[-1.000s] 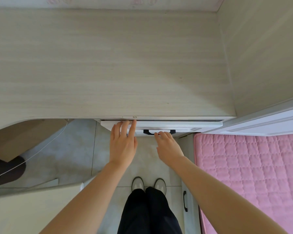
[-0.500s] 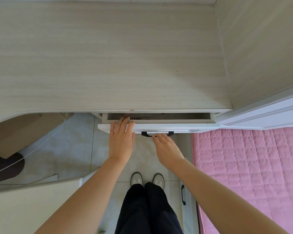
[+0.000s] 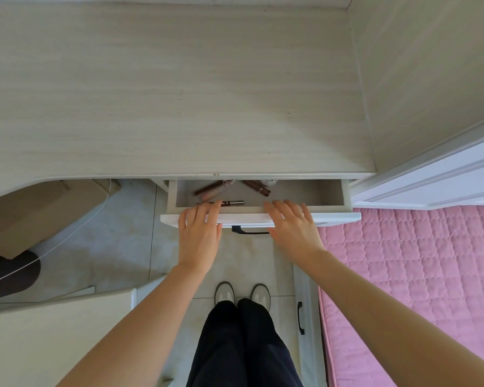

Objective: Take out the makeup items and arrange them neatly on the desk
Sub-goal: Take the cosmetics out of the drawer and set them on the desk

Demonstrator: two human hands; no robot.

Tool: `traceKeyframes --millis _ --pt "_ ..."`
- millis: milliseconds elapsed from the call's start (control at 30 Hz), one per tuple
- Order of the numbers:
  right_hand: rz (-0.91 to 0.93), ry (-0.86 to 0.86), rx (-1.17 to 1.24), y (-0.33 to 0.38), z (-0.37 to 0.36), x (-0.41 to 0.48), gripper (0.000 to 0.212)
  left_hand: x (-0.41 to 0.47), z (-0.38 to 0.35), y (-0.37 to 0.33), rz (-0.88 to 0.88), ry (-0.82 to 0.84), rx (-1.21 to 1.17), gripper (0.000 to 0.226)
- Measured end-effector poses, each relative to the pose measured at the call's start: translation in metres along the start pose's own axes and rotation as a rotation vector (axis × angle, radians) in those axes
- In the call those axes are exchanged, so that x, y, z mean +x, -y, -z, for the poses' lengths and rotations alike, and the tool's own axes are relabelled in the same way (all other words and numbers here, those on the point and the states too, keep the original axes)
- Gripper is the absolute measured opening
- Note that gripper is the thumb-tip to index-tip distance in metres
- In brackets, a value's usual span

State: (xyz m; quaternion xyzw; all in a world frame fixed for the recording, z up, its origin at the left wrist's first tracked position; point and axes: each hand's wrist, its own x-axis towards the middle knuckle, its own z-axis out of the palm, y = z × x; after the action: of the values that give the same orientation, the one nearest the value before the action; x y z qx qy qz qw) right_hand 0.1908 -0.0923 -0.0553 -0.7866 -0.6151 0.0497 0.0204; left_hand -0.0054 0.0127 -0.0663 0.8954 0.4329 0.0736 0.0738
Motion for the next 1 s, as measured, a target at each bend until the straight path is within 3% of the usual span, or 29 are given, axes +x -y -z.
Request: traceKeyframes --millis 200,1000 --pt "-0.012 0.103 -0.012 -0.006 0.001 -0.019 0.082 -0.011 0.001 0.002 -0.04 -0.001 0.004 0.05" --pt "0.06 0.306 0.056 0.014 0.009 -0.124 0.079 -0.123 0.021 -0.006 -0.038 0.176 -0.077 0.046"
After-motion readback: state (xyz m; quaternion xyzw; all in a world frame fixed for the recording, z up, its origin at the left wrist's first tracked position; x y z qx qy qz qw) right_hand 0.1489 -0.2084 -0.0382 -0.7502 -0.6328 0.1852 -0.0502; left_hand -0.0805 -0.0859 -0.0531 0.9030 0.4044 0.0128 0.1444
